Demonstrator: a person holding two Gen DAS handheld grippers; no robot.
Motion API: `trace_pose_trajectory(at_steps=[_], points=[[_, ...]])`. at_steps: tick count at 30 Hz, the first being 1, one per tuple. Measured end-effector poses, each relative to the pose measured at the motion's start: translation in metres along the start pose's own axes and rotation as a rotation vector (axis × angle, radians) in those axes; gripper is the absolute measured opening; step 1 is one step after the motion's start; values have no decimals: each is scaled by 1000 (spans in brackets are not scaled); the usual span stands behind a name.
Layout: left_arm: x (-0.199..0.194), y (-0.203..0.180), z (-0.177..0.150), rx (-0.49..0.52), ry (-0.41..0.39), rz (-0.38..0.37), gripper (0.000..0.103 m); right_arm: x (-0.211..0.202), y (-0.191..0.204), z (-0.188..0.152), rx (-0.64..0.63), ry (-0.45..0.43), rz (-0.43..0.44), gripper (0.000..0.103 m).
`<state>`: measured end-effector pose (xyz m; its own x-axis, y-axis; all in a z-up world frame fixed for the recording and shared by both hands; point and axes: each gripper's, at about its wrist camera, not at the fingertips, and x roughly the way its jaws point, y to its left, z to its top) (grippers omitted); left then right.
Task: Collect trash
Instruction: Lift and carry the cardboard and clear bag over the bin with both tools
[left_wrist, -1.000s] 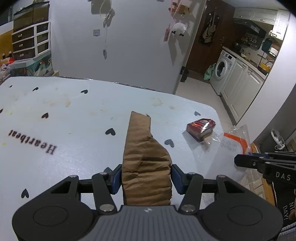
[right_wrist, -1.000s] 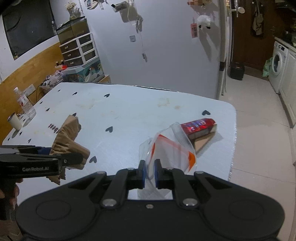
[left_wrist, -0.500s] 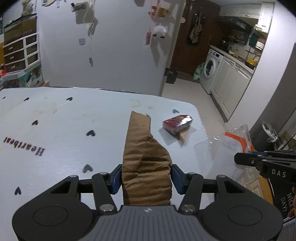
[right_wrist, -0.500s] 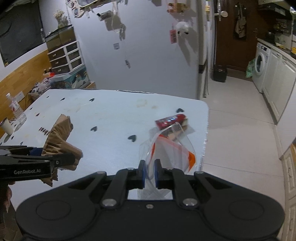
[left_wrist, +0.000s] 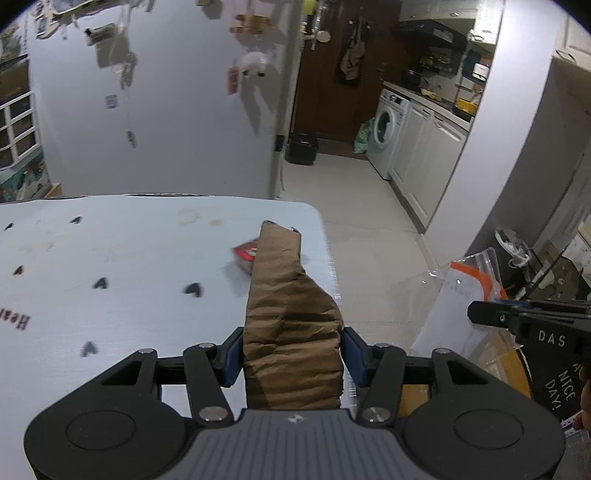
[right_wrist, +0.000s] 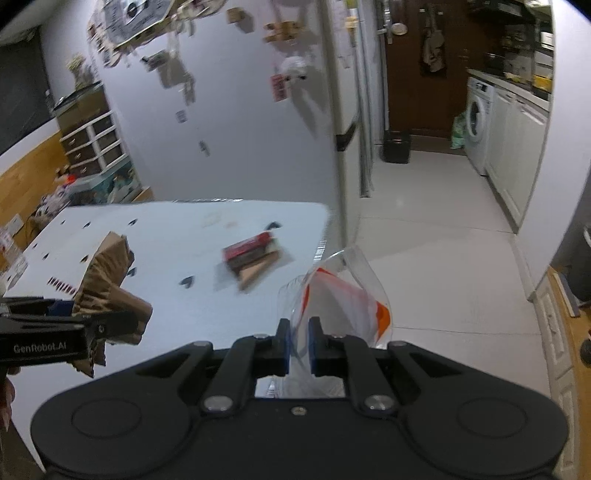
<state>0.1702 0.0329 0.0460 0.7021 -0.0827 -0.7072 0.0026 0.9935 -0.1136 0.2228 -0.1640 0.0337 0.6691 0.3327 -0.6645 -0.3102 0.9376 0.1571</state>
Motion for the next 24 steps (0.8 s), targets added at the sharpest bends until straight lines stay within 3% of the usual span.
trace_pose_trajectory(at_steps=[14,24], points=[[53,-104,2,52,54,-64,55,-11,-126,-22,92,41,-74,10],[114,-150,-12,66,169,-104,55,2,-198,-48,168,119,-133,10]])
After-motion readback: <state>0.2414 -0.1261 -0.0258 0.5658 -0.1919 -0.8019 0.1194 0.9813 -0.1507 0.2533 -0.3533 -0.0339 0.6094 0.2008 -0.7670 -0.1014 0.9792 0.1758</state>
